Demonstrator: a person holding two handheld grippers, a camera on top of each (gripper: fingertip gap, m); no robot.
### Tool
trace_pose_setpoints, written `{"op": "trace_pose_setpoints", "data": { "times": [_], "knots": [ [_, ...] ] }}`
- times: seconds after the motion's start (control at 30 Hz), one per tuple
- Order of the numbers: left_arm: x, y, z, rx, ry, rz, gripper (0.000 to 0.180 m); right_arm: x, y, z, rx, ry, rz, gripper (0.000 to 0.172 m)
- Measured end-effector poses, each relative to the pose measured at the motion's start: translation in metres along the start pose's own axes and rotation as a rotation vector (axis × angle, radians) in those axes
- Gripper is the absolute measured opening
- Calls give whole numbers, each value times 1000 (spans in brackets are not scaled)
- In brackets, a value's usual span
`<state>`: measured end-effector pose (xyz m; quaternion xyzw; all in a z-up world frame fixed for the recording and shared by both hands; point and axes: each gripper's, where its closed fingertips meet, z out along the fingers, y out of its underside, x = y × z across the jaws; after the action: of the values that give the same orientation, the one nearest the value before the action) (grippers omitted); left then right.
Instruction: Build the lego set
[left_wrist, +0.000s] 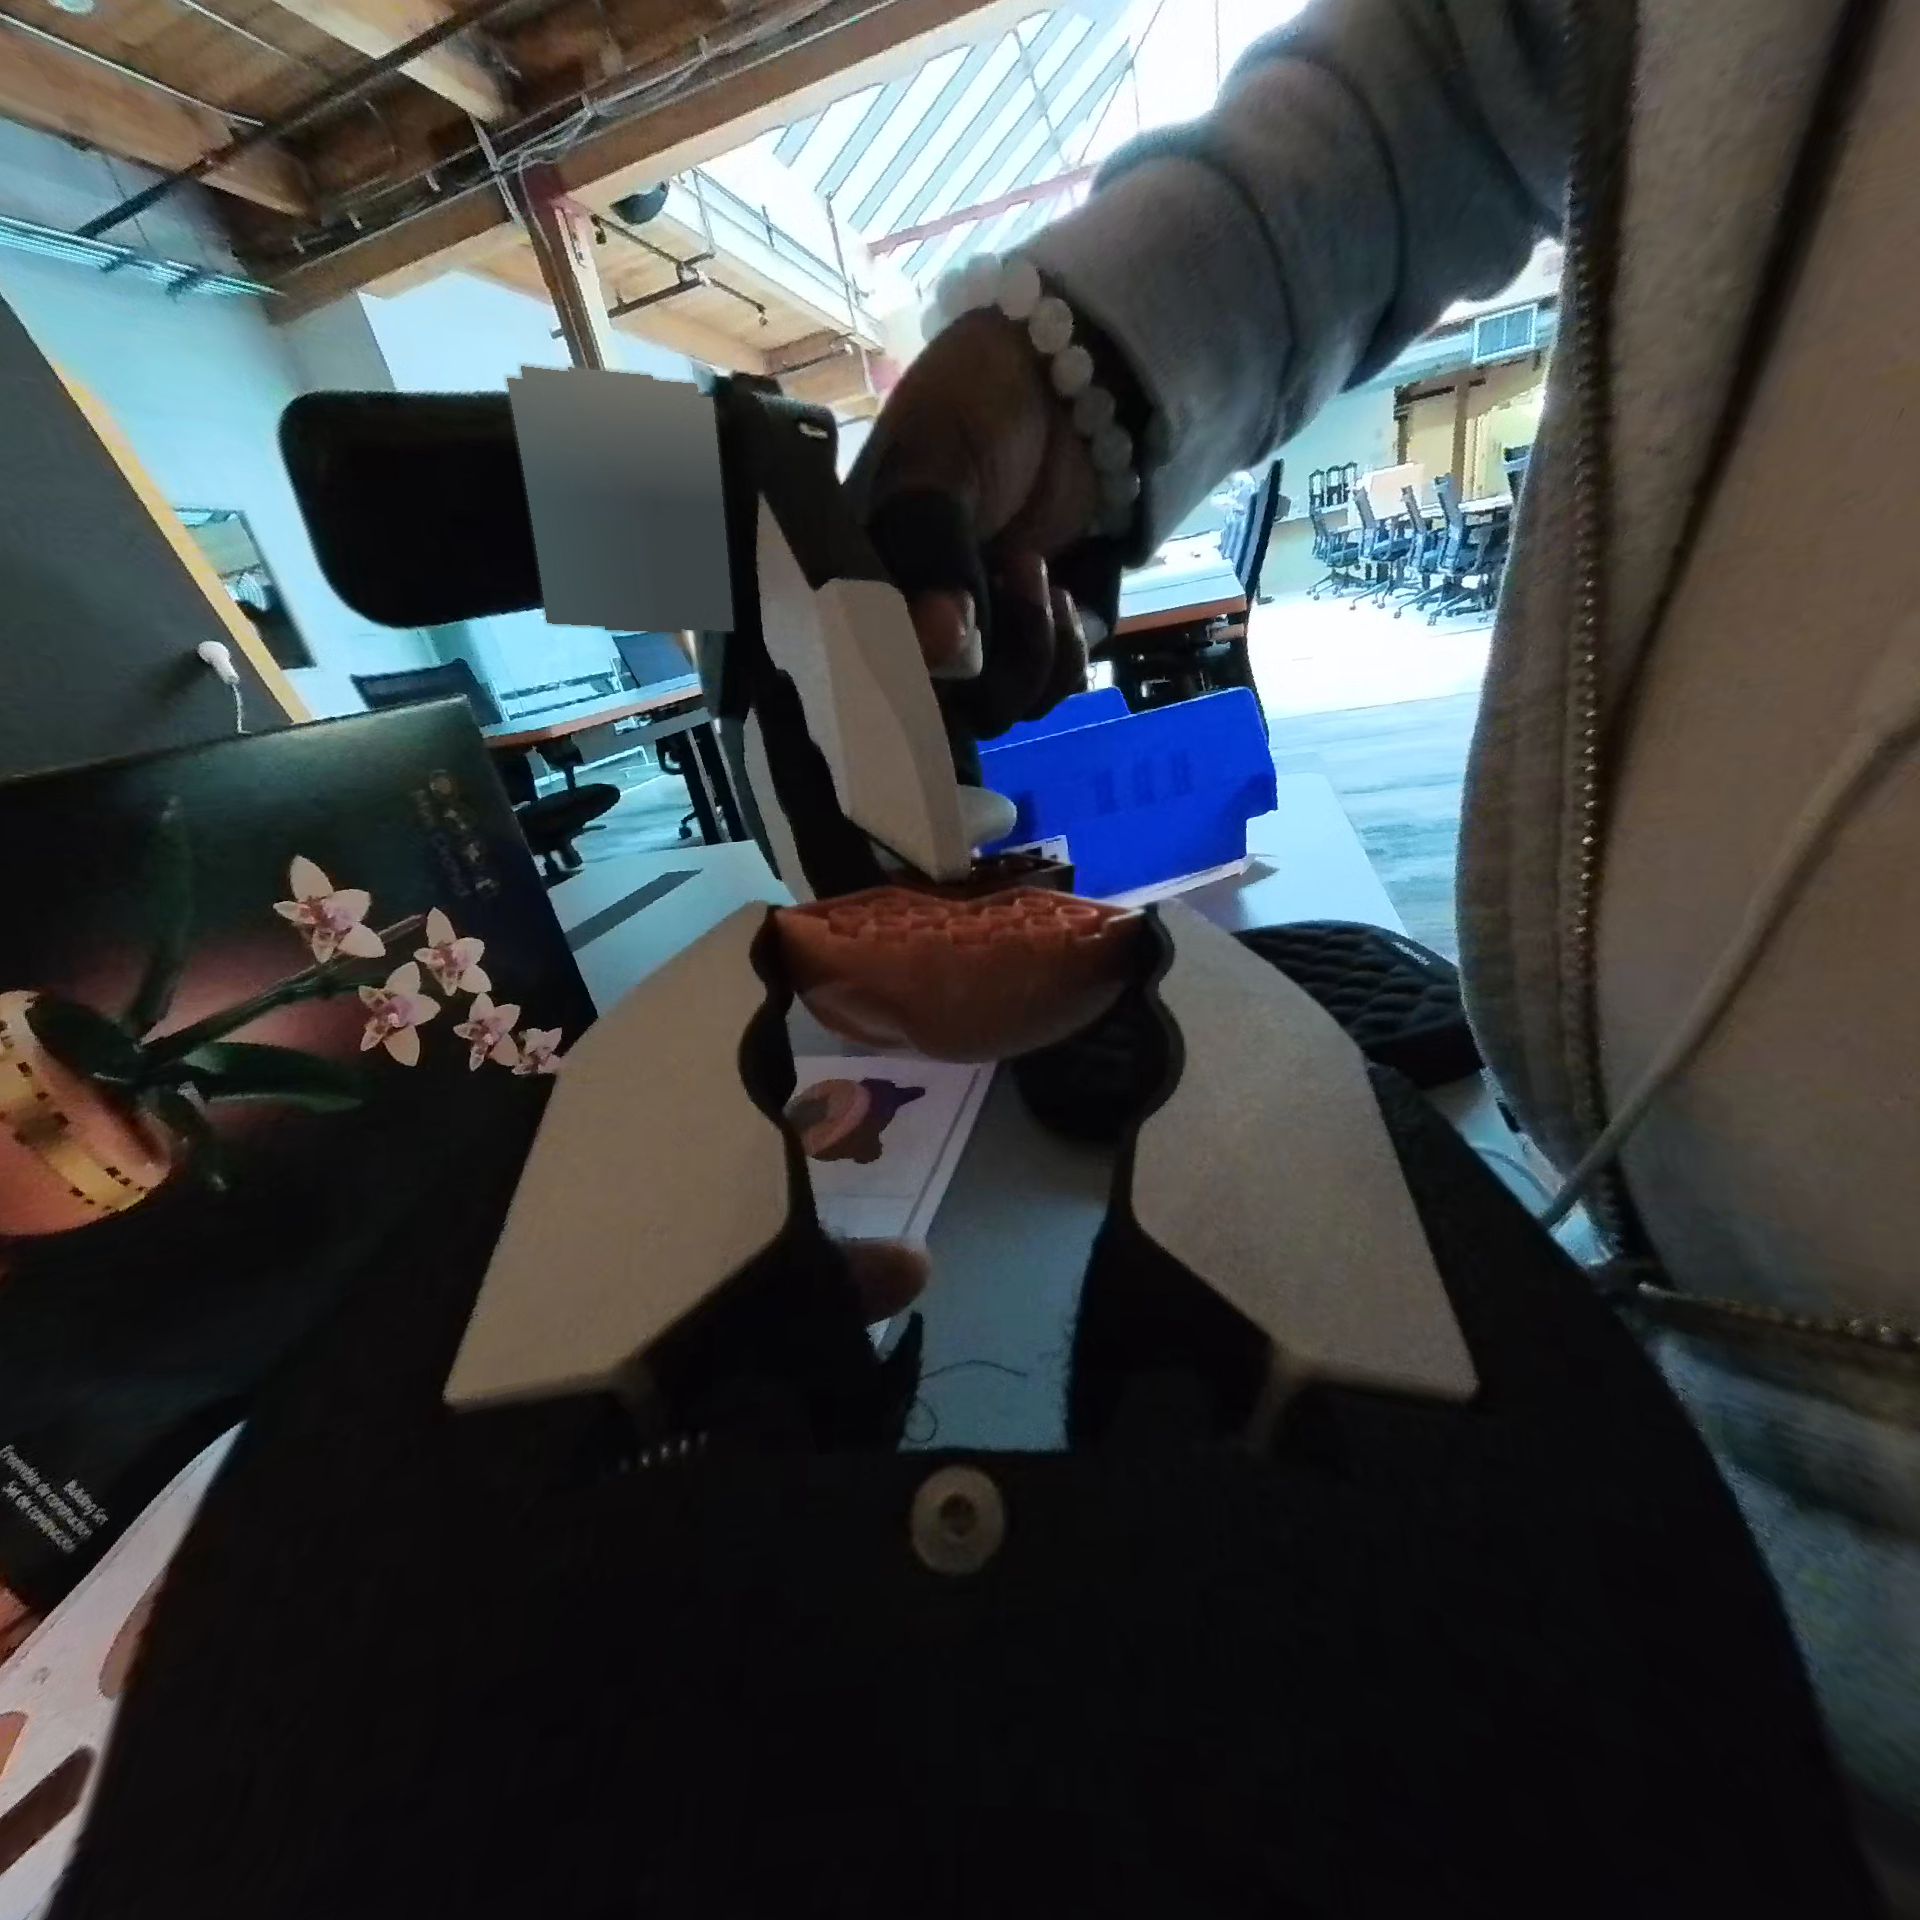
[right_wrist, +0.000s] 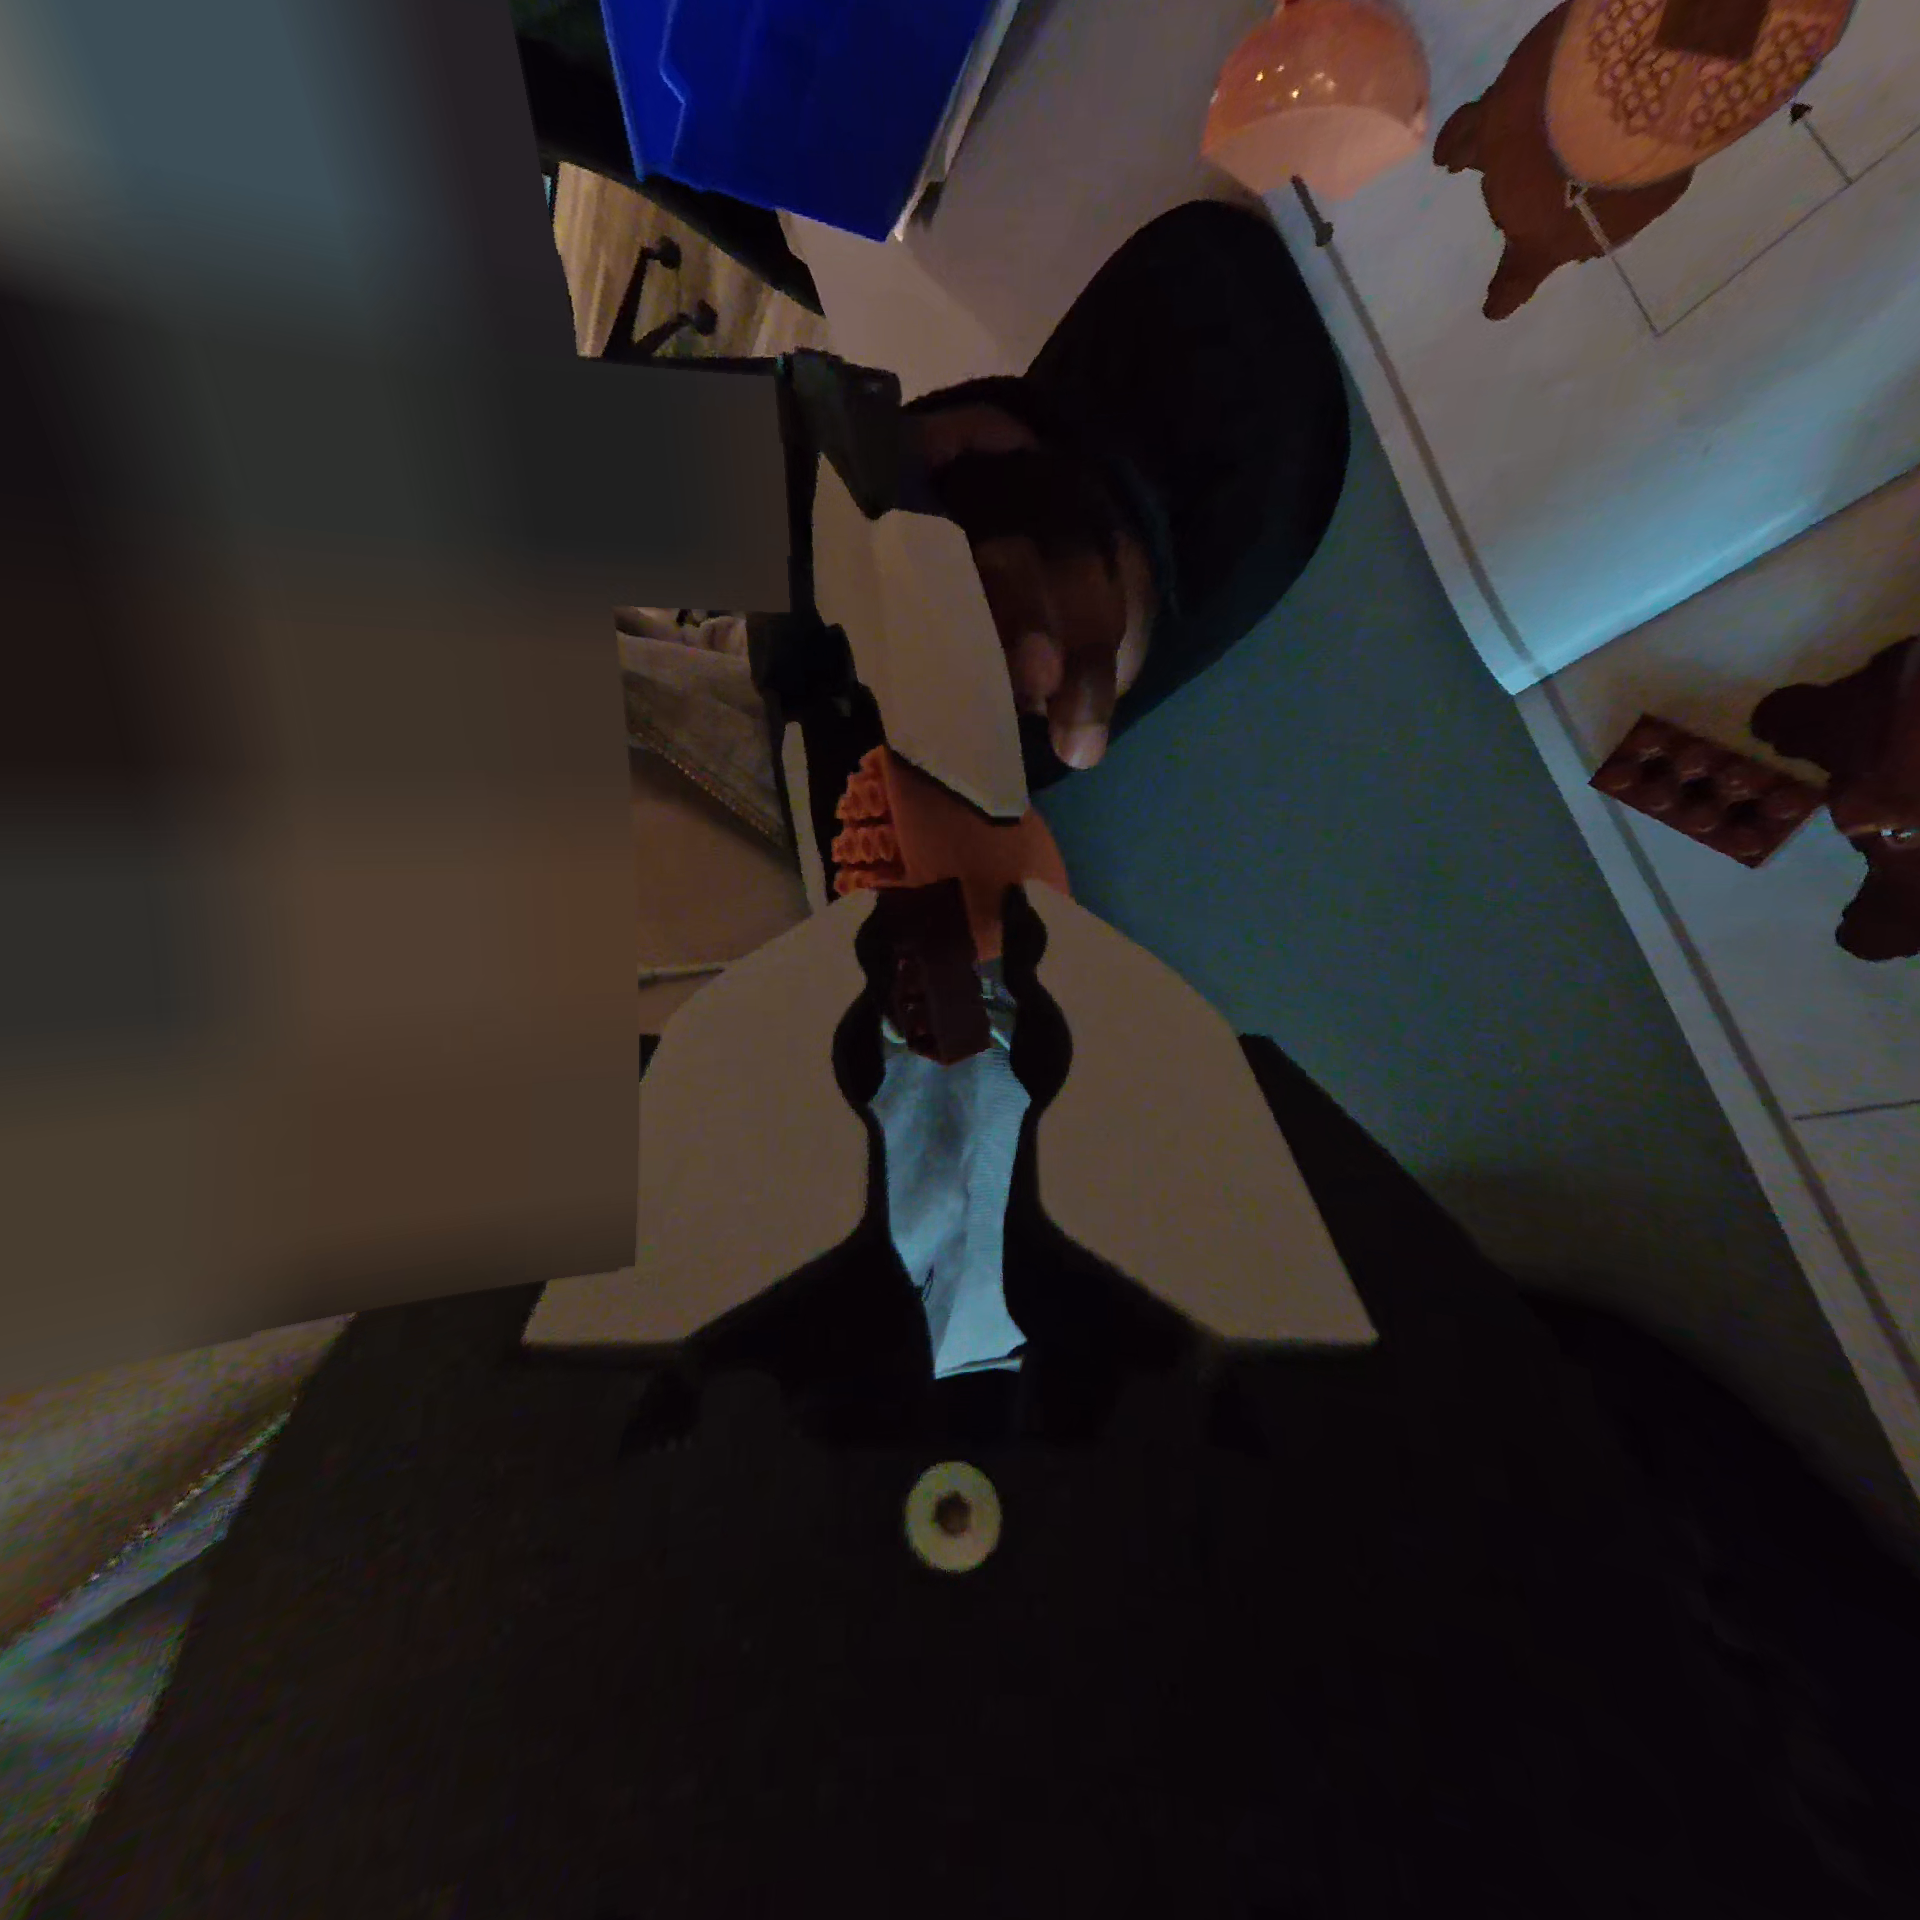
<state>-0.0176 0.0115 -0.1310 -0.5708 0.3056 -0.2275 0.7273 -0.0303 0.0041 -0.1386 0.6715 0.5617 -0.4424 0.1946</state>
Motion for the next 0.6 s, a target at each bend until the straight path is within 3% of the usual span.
{"op": "trace_pose_setpoints", "data": {
  "times": [0.3, 0.37, 0.43, 0.5, 0.6],
  "knots": [
    [3, -21, -7, 152, 45, -76, 63, -19, -4, 8, 76, -163, -46, 14],
    [7, -24, -8, 167, 66, -69, 63, -14, -6, 8, 96, -134, -67, 0],
    [6, -28, -8, 193, 52, -53, 62, -8, 6, 15, 28, -90, -145, 0],
    [1, -29, -11, 202, 36, -57, 62, -22, 10, 24, 25, -175, -134, 0],
    [-9, -24, -13, 180, -19, -75, 61, -11, -2, 26, 151, -164, -83, 0]
  ]
}}
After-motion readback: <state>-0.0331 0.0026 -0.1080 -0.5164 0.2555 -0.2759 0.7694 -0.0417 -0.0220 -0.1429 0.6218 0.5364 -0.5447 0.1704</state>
